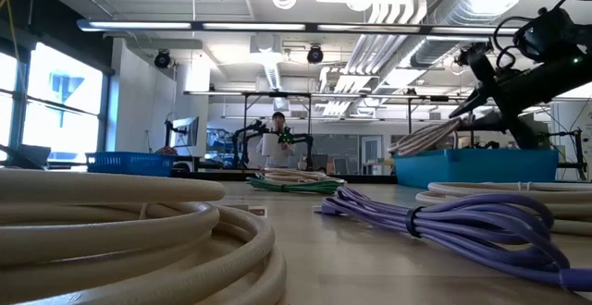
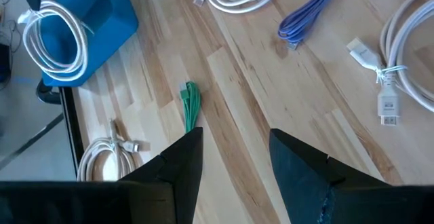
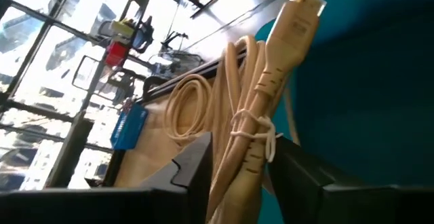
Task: Pick & Place USB Port
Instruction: Put the brown HDMI cable into the right blue bin
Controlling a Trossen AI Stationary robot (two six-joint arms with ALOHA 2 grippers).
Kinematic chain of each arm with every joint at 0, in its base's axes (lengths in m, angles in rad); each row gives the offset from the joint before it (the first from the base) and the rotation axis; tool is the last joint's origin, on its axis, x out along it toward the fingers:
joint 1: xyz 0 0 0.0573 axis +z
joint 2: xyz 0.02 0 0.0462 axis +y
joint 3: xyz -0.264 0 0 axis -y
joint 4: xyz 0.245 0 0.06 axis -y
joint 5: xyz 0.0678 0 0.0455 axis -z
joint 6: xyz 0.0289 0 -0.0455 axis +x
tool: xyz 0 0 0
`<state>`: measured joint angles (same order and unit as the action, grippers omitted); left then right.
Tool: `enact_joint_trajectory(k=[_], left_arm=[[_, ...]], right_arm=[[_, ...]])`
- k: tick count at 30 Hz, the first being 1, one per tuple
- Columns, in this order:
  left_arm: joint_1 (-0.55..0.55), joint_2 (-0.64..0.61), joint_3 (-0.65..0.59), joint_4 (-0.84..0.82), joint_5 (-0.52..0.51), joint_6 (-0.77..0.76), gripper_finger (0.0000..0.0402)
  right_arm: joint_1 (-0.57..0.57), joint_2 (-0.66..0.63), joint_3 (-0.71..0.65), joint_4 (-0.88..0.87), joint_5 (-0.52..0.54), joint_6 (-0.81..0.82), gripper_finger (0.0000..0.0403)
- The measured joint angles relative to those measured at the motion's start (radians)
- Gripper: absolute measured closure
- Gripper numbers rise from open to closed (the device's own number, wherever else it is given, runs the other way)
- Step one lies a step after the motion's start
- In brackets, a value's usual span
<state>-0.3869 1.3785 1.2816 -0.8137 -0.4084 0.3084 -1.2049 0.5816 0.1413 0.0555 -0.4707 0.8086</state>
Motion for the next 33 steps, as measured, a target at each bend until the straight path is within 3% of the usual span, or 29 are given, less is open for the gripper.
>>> enact_joint_trajectory(k=[11,23,33], left_arm=[[0.000,0.000,0.000,-0.001,0.000,0.000,0.0238],[0.000,0.000,0.000,-0.012,0.018,-0.003,0.0238],[0.000,0.000,-0.001,-0.028,0.032,-0.023,0.0238]], right_arm=[[0.000,0.000,0.001,-0.006,0.060,-0.005,0.0266],[-0.021,-0.001,0.002,-0.010,0.051,-0.024,0.0270],[-0.117,-0.002,0.002,-0.025,-0.048,-0.041,0.0270]])
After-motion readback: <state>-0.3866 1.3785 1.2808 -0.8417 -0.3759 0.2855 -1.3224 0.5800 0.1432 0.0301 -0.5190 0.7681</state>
